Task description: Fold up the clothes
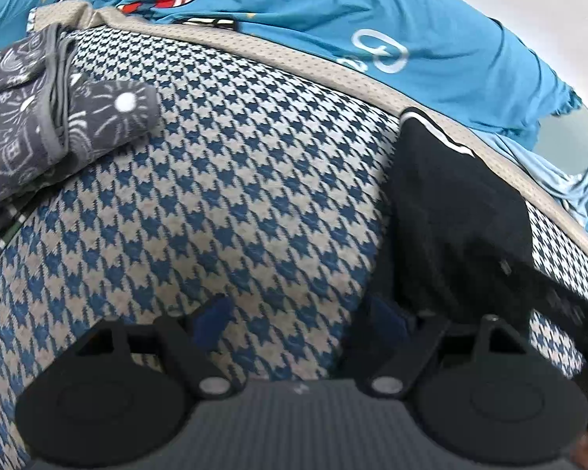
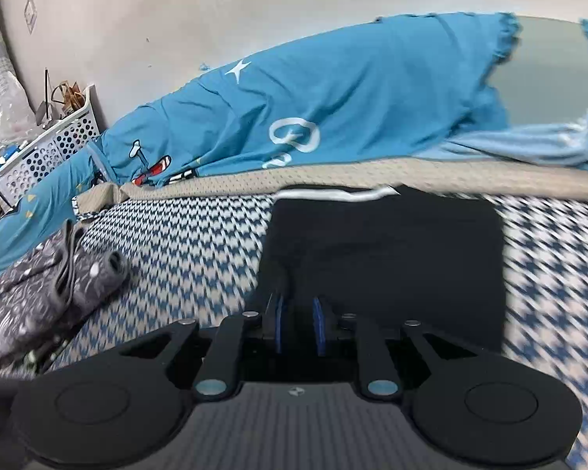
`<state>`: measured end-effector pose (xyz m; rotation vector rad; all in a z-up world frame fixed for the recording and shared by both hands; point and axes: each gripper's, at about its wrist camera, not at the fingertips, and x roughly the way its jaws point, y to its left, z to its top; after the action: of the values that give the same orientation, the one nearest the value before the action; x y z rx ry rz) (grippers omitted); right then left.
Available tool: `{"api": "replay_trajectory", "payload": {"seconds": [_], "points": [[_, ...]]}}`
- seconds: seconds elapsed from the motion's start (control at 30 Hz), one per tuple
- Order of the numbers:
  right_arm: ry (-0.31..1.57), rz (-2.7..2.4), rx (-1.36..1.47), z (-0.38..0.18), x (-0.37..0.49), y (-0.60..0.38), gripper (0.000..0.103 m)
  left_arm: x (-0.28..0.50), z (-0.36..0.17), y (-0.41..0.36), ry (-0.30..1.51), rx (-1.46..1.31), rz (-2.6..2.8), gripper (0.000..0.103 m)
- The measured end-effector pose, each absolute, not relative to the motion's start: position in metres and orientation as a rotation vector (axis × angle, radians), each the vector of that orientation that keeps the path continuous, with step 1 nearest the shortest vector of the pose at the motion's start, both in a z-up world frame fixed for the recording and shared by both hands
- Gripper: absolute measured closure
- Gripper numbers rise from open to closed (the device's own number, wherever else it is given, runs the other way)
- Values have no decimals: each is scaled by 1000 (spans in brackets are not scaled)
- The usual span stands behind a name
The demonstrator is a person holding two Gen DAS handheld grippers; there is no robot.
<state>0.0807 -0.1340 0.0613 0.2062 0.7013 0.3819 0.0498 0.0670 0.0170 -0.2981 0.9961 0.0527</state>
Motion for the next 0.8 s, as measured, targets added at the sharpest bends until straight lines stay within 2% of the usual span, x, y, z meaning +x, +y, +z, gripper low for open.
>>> {"api": "replay_trajectory", "payload": {"seconds": [0.63,0.7,0.8], "points": [[751,259,254,61,-15,-197,77,4,9,26,1008,-127,-103,24],[749,245,260,62,-24,-202,72,-5,9,24,993,-101,-117,24],[741,223,262,63,-41,-210,70,-16,8,24,988,-86,-136,24]]}}
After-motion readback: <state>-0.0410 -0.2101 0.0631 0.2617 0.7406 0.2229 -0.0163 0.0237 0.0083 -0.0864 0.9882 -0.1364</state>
